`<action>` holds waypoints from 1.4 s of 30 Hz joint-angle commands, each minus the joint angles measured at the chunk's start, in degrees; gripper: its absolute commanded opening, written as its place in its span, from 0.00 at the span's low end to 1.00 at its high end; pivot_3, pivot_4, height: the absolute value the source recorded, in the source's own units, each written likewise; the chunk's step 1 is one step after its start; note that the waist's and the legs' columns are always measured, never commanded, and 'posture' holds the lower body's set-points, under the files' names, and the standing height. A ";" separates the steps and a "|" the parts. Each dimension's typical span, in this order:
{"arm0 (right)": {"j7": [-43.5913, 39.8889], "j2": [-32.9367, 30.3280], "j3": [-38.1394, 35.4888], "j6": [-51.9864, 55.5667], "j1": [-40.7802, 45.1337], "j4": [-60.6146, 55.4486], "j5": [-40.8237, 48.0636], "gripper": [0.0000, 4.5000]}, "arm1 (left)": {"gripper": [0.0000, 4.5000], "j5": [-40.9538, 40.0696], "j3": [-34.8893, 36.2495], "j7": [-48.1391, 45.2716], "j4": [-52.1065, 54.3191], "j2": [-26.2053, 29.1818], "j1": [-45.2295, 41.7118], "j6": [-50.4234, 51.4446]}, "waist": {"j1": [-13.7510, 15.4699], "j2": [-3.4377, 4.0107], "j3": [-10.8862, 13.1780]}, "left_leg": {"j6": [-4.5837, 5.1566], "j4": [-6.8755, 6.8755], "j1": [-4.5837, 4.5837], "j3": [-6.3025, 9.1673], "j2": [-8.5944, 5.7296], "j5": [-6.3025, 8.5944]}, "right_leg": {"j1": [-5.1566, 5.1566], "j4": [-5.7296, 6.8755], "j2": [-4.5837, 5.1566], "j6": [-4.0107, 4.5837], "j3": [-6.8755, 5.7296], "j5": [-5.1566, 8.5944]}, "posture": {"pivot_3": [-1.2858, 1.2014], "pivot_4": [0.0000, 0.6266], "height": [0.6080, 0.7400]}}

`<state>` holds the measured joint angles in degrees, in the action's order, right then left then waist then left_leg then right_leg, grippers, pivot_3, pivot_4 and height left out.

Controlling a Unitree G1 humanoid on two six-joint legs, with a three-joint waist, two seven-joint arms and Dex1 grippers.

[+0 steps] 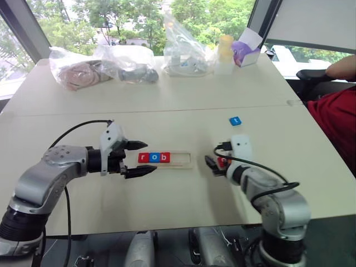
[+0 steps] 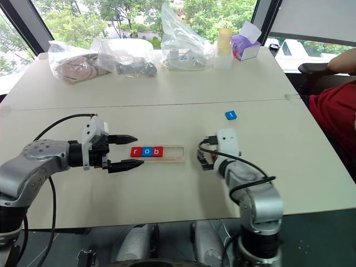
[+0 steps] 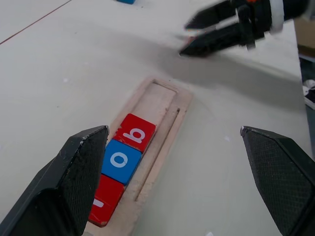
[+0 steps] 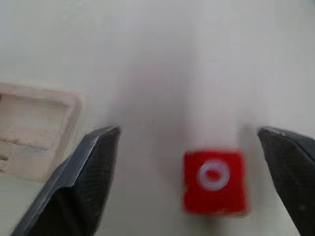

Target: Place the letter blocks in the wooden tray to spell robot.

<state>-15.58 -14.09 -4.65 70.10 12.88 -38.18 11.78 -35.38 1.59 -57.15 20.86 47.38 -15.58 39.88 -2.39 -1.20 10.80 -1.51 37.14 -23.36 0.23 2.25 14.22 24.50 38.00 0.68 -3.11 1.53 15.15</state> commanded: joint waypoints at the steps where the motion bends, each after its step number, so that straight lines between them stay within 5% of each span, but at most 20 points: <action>1: -18.73 -10.61 -3.56 -16.41 -1.18 3.66 6.04 1.00 | 1.00 -1.72 2.11 -3.11 1.35 2.70 -0.60 0.27 | -0.03 -0.03 -0.01 | 0.00 -0.01 0.01 0.01 0.00 0.00 | -0.02 0.00 -0.01 -0.02 0.00 0.01 | 0.52 0.24 1.00; 5: -38.87 -24.12 -4.85 -34.85 -3.27 15.51 8.63 1.00 | 1.00 -4.57 3.42 -5.98 3.31 5.62 -0.66 1.89 | 0.00 -0.04 0.01 | 0.04 -0.09 0.06 0.05 -0.02 0.02 | -0.05 -0.01 -0.05 -0.13 -0.03 0.07 | 0.52 0.24 1.00; 10: -53.77 -33.20 0.96 -53.40 -0.72 30.94 4.61 1.00 | 1.00 -6.29 5.24 -7.09 5.05 8.14 -0.25 2.94 | -0.15 -0.04 0.02 | 0.04 -0.05 0.09 0.00 0.00 0.02 | -0.06 0.01 -0.08 -0.14 -0.01 0.06 | 0.52 0.24 1.00; 22: -63.58 -27.98 12.33 -76.06 16.75 63.24 -3.21 1.00 | 1.00 -6.52 8.20 -3.12 8.00 7.85 4.67 3.10 | 0.00 -0.03 0.03 | 0.04 0.01 0.12 0.00 0.02 0.02 | -0.09 0.09 -0.09 -0.08 0.01 0.00 | 0.52 0.24 1.00; 26: -66.77 -26.53 14.12 -78.08 18.45 66.92 -3.57 0.72 | 1.00 -5.48 9.49 -3.28 7.48 8.83 6.45 2.41 | 0.10 -0.02 0.04 | 0.03 0.01 0.12 0.00 0.02 0.02 | -0.09 0.09 -0.07 -0.08 0.00 0.00 | 0.52 0.24 1.00; 30: -66.30 -26.00 13.96 -78.22 18.30 66.68 -3.75 0.27 | 1.00 -5.21 10.91 -3.62 6.98 9.77 7.35 1.91 | 0.09 -0.02 0.04 | 0.03 0.01 0.14 0.01 0.03 0.02 | -0.10 0.10 -0.07 -0.07 0.00 0.00 | 0.52 0.24 1.00; 42: -55.60 -15.19 17.87 -57.54 24.51 48.31 -1.83 0.27 | 1.00 0.00 9.16 -5.84 -0.95 12.23 4.57 -2.18 | 0.18 0.02 0.05 | 0.02 -0.01 0.27 0.01 0.18 0.01 | -0.13 0.21 -0.20 0.04 -0.05 -0.05 | 0.52 0.24 1.00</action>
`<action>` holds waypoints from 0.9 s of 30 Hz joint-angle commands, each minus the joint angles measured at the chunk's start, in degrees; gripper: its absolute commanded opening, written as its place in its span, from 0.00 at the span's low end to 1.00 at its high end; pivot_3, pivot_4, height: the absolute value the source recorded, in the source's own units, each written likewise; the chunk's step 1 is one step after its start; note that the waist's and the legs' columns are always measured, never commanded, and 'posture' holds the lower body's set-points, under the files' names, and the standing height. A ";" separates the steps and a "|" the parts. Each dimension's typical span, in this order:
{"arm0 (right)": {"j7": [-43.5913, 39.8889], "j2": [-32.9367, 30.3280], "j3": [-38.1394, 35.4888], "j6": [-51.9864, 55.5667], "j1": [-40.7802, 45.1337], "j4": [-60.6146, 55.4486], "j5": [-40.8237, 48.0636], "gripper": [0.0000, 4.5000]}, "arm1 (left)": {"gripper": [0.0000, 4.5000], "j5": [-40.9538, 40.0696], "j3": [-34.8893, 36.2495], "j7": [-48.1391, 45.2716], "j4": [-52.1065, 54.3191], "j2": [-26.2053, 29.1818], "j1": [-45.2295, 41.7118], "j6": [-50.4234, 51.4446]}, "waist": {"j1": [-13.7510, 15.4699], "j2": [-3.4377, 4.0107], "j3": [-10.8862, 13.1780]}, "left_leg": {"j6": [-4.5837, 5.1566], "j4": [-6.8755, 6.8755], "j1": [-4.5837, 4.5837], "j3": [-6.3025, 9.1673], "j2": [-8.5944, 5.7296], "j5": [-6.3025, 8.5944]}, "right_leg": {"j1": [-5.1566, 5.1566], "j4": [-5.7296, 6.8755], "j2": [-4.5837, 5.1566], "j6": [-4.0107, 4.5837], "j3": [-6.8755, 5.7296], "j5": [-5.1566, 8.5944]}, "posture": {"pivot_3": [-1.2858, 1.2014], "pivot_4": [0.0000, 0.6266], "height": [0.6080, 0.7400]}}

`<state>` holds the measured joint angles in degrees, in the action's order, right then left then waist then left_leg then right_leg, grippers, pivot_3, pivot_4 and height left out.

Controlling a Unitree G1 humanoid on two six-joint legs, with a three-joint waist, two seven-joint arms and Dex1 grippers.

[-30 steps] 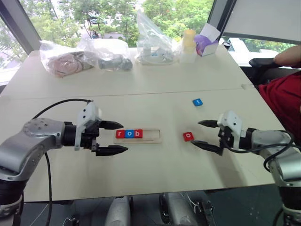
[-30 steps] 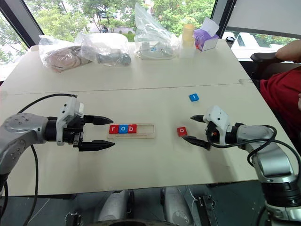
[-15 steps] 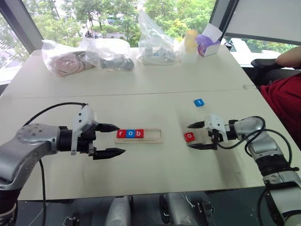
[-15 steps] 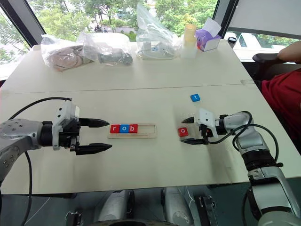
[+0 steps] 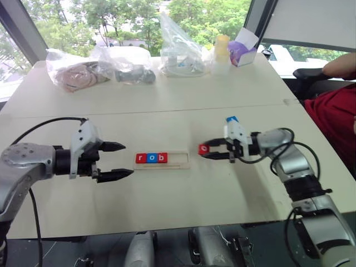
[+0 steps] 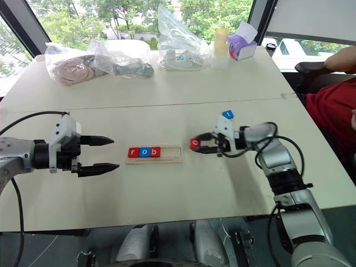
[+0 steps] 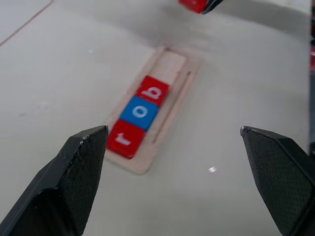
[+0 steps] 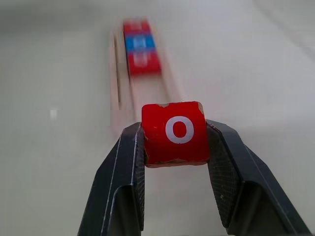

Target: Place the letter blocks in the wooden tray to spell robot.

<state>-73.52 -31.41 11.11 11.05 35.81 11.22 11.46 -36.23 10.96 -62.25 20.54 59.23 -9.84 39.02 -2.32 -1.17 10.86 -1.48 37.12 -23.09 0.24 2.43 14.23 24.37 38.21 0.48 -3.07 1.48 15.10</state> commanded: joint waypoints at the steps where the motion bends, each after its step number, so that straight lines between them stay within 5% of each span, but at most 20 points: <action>1: 3.21 3.07 3.08 1.85 2.47 -0.43 -2.43 0.27 | 1.00 1.25 -0.59 -0.89 -0.81 0.36 -1.21 -1.59 | 0.18 0.00 0.00 | 0.00 0.01 -0.02 -0.02 -0.01 0.00 | 0.00 -0.02 0.02 -0.01 0.00 0.00 | 0.52 0.24 1.00; 8: 10.72 9.23 8.49 -0.32 6.76 8.07 -10.30 0.27 | 1.00 2.06 -0.98 0.90 -0.67 -1.50 -1.55 -1.83 | 0.31 -0.01 -0.01 | -0.01 0.05 -0.21 -0.07 -0.07 0.00 | 0.13 -0.08 0.13 -0.03 0.02 -0.01 | 0.52 0.24 1.00; 27: 8.08 9.77 9.94 2.71 4.53 4.49 -9.65 0.27 | 1.00 3.93 -2.09 2.84 -0.34 -3.23 -1.35 -2.68 | -0.06 -0.01 -0.01 | 0.00 0.04 -0.19 -0.03 -0.04 0.00 | 0.13 -0.03 0.08 -0.04 0.01 -0.02 | 0.52 0.24 1.00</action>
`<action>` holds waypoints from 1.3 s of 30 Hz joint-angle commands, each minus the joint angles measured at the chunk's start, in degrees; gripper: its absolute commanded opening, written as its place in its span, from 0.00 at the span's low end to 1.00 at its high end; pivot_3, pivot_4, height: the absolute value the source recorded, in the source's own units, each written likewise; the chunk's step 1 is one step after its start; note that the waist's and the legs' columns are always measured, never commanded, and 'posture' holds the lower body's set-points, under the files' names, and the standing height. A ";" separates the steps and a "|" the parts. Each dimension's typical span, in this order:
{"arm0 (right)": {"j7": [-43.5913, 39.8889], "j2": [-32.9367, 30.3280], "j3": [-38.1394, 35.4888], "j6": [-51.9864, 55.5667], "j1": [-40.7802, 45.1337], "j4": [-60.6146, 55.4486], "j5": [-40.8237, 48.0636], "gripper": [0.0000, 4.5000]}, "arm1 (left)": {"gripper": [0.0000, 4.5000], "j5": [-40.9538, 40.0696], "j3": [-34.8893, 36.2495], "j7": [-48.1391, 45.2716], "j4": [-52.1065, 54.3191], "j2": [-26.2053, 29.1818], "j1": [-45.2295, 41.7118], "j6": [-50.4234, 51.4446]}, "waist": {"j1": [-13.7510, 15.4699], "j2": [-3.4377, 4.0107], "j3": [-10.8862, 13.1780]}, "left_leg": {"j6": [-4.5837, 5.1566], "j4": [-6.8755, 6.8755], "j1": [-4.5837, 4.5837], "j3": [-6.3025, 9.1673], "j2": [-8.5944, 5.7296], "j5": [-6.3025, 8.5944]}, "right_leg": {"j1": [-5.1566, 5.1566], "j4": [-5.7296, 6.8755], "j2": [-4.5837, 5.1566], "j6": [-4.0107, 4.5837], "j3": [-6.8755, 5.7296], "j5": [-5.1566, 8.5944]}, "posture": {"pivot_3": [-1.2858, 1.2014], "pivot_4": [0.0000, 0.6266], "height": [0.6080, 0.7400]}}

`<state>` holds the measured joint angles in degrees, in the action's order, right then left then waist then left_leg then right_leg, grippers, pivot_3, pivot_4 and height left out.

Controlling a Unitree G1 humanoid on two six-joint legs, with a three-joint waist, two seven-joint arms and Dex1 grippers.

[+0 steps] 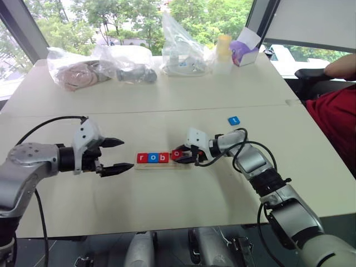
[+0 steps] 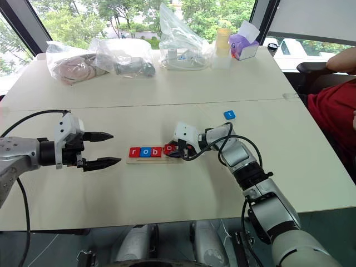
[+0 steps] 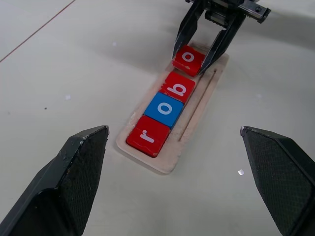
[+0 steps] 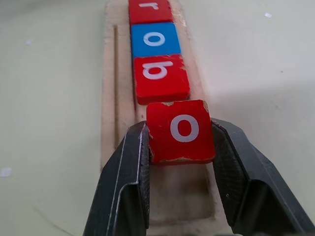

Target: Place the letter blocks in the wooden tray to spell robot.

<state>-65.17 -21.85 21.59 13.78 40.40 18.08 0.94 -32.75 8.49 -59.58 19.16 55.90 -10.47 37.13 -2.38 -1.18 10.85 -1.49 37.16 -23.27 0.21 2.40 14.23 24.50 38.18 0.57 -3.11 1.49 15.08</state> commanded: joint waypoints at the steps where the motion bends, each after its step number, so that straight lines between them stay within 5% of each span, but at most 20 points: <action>1: -0.02 0.36 -0.51 -0.18 -0.07 -2.29 0.72 0.27 | 1.00 0.55 0.26 0.22 1.04 0.05 -0.70 -0.82 | -0.01 0.00 0.00 | 0.00 0.00 0.00 0.00 0.00 0.00 | 0.00 0.00 0.00 0.00 0.00 0.00 | 0.52 0.24 1.00; 12: 0.94 2.04 -0.04 -0.64 -0.87 -1.77 0.39 0.27 | 1.00 1.69 -0.38 0.48 0.63 -0.23 -0.55 -1.13 | -0.01 0.00 0.00 | 0.00 0.00 0.00 -0.01 0.00 0.00 | 0.00 0.00 0.00 0.00 0.00 0.00 | 0.52 0.24 1.00; 18: 1.23 1.97 -0.25 -1.34 -0.85 -1.97 0.13 0.95 | 1.00 1.73 -0.21 0.52 0.81 -0.37 -0.57 -0.98 | -0.03 0.00 0.00 | 0.00 0.00 0.01 0.00 0.00 0.00 | 0.00 0.00 -0.01 0.00 0.00 0.00 | 0.52 0.24 1.00; 19: 1.29 1.87 -0.51 -1.02 -0.79 -2.40 0.34 0.99 | 1.00 1.72 -0.24 0.59 0.83 -0.41 -0.61 -0.94 | -0.02 0.00 0.00 | 0.00 0.00 0.01 -0.01 0.00 0.00 | 0.00 0.00 0.00 0.00 0.00 0.00 | 0.52 0.24 1.00; 26: 7.44 0.52 -10.04 7.44 0.28 -8.42 5.56 0.99 | 1.00 0.46 0.36 1.54 2.43 -1.33 -0.80 -0.33 | 0.04 0.00 0.00 | 0.00 0.00 0.00 0.00 0.00 0.00 | 0.00 0.01 0.01 0.00 0.00 0.00 | 0.52 0.24 1.00; 32: 26.61 -0.20 -28.31 23.13 -3.60 -17.13 10.32 0.99 | 1.00 -3.79 0.58 4.45 4.84 -5.32 -4.39 2.07 | 1.34 -0.04 -0.02 | -0.01 0.01 -0.04 0.02 -0.04 0.00 | -0.01 -0.02 0.09 -0.01 0.00 -0.01 | 0.52 0.24 1.00; 39: 40.16 -0.72 -28.55 21.05 -8.28 -10.39 3.10 0.99 | 1.00 -5.67 -3.89 5.03 5.01 -9.92 -9.11 4.56 | 0.82 -0.02 -0.03 | 0.00 -0.01 -0.01 -0.07 -0.13 0.00 | -0.01 -0.02 0.06 -0.01 0.09 -0.01 | 0.52 0.24 1.00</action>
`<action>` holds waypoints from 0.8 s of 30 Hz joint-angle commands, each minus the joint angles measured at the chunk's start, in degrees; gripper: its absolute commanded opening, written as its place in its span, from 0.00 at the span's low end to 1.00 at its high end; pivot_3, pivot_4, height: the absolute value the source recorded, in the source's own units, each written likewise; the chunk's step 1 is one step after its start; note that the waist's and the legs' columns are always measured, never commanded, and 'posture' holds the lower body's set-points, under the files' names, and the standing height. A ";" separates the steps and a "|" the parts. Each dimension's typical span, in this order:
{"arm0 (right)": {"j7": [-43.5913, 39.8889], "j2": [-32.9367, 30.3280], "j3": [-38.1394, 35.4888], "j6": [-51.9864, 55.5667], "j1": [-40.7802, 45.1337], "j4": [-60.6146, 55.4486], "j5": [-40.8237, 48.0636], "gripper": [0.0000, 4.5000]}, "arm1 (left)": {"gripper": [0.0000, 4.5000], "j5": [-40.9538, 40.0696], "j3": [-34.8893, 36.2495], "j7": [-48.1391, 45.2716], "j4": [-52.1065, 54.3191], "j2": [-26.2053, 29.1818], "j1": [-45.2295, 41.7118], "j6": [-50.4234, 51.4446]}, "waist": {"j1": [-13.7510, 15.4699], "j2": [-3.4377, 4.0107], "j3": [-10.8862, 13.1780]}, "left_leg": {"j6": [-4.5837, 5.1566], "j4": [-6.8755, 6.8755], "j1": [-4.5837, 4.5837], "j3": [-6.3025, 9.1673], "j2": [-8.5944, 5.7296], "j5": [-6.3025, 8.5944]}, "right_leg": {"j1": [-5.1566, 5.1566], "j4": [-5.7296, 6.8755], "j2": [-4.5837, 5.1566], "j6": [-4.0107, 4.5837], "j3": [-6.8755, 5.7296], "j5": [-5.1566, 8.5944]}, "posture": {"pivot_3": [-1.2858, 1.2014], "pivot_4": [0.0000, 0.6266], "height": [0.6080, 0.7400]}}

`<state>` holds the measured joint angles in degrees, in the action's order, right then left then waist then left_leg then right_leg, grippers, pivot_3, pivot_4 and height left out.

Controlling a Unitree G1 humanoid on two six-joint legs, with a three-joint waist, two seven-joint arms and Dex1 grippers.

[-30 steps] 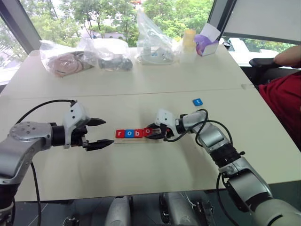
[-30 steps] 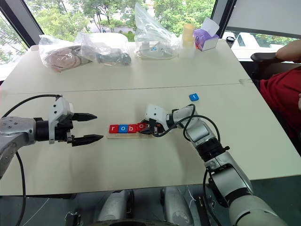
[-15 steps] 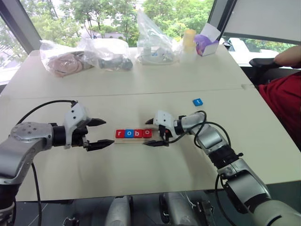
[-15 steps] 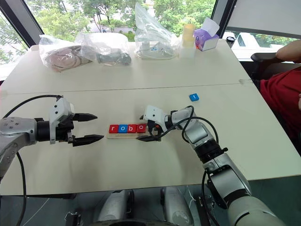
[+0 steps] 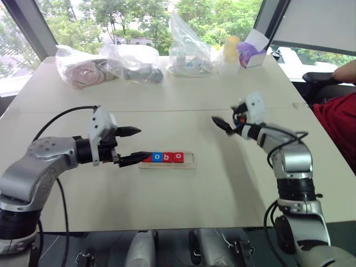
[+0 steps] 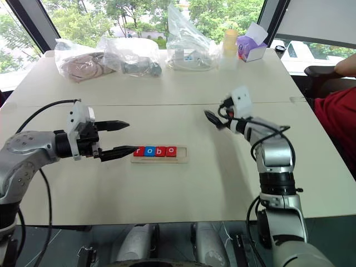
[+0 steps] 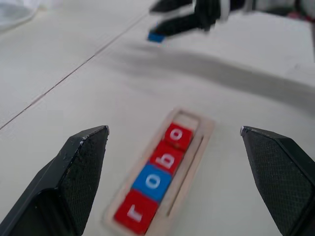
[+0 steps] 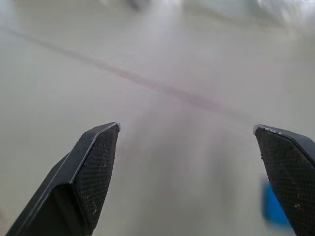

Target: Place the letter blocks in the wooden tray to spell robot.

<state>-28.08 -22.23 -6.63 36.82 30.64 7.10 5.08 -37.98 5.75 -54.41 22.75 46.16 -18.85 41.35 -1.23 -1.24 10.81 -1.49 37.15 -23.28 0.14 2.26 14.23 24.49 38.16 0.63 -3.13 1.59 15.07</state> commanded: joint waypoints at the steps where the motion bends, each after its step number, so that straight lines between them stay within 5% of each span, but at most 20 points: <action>1: 4.44 -0.19 -0.40 -2.70 2.13 2.70 -1.49 0.99 | 1.00 -0.25 -1.54 -0.11 0.98 -0.40 -1.41 0.31 | -0.76 0.03 0.01 | 0.00 0.00 0.01 -0.04 0.00 0.00 | 0.02 0.02 0.00 -0.01 0.05 0.00 | 0.52 0.24 1.00; 12: 10.29 3.31 -0.22 -16.84 11.62 29.59 -2.57 0.99 | 1.00 0.77 -1.60 0.01 -1.23 -0.78 -2.37 -0.35 | -1.68 0.00 -0.01 | 0.00 -0.01 0.07 0.02 0.04 -0.01 | -0.01 0.06 -0.10 -0.02 0.06 -0.03 | 0.52 0.24 1.00; 15: 10.05 3.90 -0.72 -19.61 13.40 34.03 -2.15 0.81 | 1.00 2.13 -1.84 -0.12 -1.34 0.00 -1.50 -1.31 | -1.72 0.00 -0.01 | 0.00 0.00 0.11 0.02 0.04 -0.01 | -0.05 0.06 -0.10 -0.05 0.07 -0.04 | 0.52 0.24 1.00; 19: 10.65 3.64 -0.38 -20.95 13.86 35.61 -2.48 0.31 | 1.00 1.20 -0.81 0.27 -0.50 -0.32 -0.49 -0.94 | -1.38 -0.01 -0.01 | 0.00 0.00 0.12 0.02 0.04 -0.01 | -0.08 0.06 -0.09 -0.05 0.08 -0.05 | 0.52 0.24 1.00; 24: 12.15 3.43 -0.77 -20.40 13.32 32.34 -2.28 0.26 | 1.00 1.26 -0.95 0.54 0.06 -0.27 -0.17 -0.98 | -1.27 -0.01 -0.01 | 0.00 0.01 0.11 0.03 0.03 -0.01 | -0.09 0.04 -0.07 -0.07 0.08 -0.05 | 0.52 0.24 1.00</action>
<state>-16.99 -18.44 -7.01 16.01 44.10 41.43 2.64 -36.24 3.48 -53.95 21.02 45.57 -18.56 40.98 -2.50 -1.24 10.79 -1.49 37.16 -23.18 0.17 2.30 14.21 24.40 38.20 0.56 -3.19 1.67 15.02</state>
